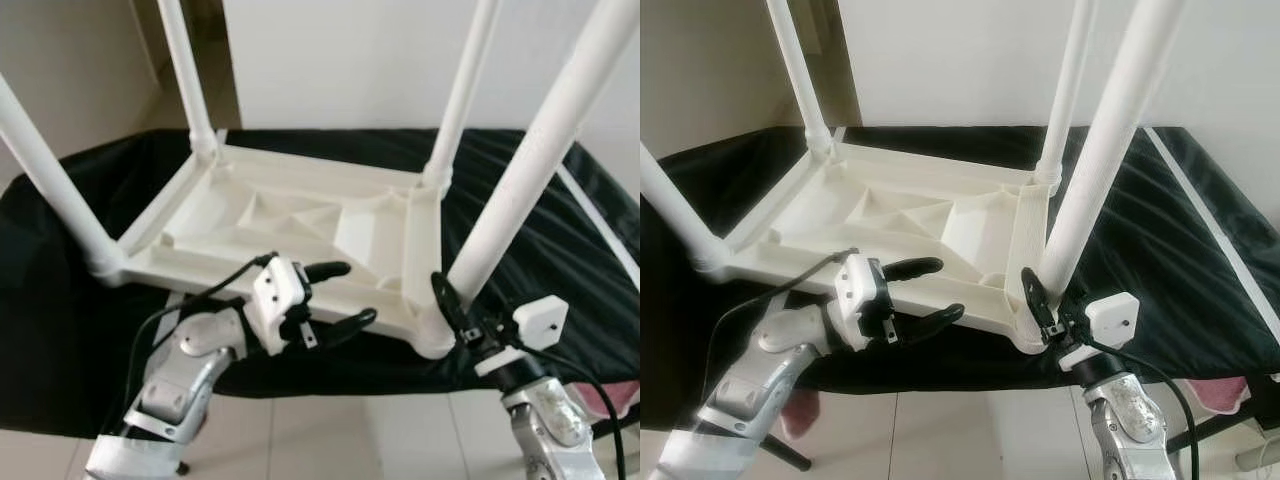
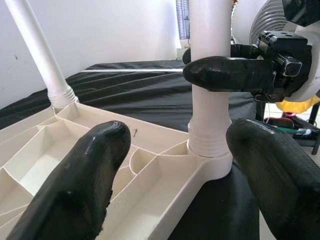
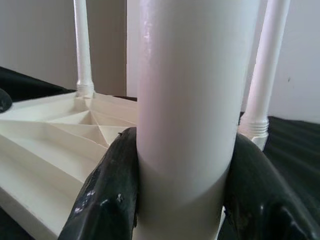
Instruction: Building children table
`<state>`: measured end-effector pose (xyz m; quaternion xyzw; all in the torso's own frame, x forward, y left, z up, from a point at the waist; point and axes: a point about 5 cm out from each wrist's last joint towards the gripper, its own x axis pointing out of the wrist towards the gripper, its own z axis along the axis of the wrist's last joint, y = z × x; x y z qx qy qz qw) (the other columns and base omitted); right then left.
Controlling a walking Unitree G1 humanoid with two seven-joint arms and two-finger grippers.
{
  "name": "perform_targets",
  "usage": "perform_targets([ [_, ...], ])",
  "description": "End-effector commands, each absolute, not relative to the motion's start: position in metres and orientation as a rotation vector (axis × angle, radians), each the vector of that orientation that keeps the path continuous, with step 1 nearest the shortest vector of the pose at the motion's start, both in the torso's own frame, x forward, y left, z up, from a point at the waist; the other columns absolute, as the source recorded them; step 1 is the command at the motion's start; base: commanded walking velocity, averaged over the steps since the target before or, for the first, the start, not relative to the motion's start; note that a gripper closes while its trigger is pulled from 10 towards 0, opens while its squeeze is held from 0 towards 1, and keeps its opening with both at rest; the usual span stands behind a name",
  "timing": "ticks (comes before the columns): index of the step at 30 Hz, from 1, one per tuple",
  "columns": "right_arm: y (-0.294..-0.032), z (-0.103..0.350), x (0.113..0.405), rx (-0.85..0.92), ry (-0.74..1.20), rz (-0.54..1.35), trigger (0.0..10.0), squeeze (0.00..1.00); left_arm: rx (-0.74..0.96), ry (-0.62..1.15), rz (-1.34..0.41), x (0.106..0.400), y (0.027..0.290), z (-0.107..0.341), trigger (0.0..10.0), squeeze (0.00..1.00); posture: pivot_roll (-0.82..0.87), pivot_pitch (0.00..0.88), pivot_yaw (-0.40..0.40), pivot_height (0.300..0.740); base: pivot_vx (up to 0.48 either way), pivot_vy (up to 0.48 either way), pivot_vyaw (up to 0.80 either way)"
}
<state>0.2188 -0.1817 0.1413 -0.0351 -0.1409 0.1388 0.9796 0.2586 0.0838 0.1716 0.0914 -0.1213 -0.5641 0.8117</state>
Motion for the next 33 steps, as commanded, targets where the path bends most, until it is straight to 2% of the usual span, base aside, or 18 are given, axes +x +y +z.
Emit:
perform_targets([
  [1, -0.196, 0.093, 0.211, -0.11, -0.02, 0.214, 10.0, 0.0, 0.215, -0.258, -1.204, 0.257, 0.086, 0.173, 10.0, 0.0, -0.02, 0.051, 0.029, 0.74, 0.0, 0.0, 0.0],
  [10, -0.196, 0.086, 0.208, -0.112, -0.002, 0.222, 10.0, 0.0, 0.219, -0.258, -1.206, 0.257, 0.086, 0.173, 10.0, 0.0, -0.03, 0.05, 0.032, 0.74, 0.0, 0.0, 0.0],
  [21, -0.209, 0.084, 0.225, -0.006, 0.018, 0.012, 10.0, 0.0, 0.22, -0.261, -1.205, 0.258, 0.086, 0.174, 10.0, 0.0, -0.02, 0.051, 0.031, 0.74, 0.0, 0.0, 0.0],
  [33, -0.225, 0.087, 0.244, -0.009, 0.045, -0.085, 10.0, 0.0, 0.227, -0.265, -1.203, 0.259, 0.085, 0.175, 10.0, 0.0, -0.03, 0.055, 0.032, 0.74, 0.0, 0.0, 0.0],
])
